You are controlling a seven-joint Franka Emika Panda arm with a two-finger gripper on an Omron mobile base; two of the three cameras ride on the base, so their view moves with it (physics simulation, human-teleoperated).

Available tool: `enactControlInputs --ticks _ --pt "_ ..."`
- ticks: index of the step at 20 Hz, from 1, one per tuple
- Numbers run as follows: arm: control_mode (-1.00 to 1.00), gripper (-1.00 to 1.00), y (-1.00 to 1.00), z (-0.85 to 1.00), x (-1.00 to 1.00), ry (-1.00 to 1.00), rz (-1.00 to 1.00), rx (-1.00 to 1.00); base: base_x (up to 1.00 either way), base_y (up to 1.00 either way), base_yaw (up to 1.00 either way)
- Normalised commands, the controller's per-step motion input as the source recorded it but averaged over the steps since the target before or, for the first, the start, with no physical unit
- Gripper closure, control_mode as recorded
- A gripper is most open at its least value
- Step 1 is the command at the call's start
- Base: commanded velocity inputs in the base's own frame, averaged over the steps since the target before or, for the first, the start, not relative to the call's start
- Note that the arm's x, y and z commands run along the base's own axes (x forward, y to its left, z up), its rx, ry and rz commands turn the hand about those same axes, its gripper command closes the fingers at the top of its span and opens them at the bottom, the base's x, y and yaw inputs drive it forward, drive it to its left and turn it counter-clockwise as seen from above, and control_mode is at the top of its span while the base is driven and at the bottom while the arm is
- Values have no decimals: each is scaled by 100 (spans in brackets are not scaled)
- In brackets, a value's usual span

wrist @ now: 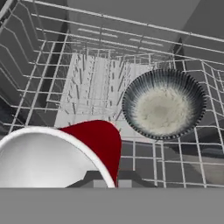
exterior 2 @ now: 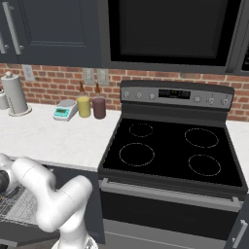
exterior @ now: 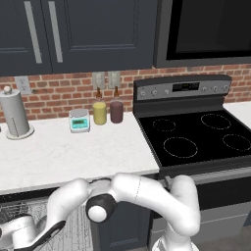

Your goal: Pick up the cup and bowl from the counter, place them in the dishwasher, and close the dishwasher door.

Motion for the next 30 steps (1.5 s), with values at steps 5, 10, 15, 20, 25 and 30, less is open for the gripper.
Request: enactControlInputs --ticks 5,10,15,20,25,30 --pt "-100 100 -5 34 -1 -2 0 19 0 0 0" --pt "-100 100 -20 7 -26 4 1 21 0 0 0" --pt "-100 100 -33 -14 -4 14 5 14 0 0 0" --pt "-100 100 -2 -6 0 3 0 4 0 0 0" --pt "-100 -100 0 -4 0 0 0 2 0 0 0" --pt "-100 -100 0 0 0 0 0 0 0 0 0"
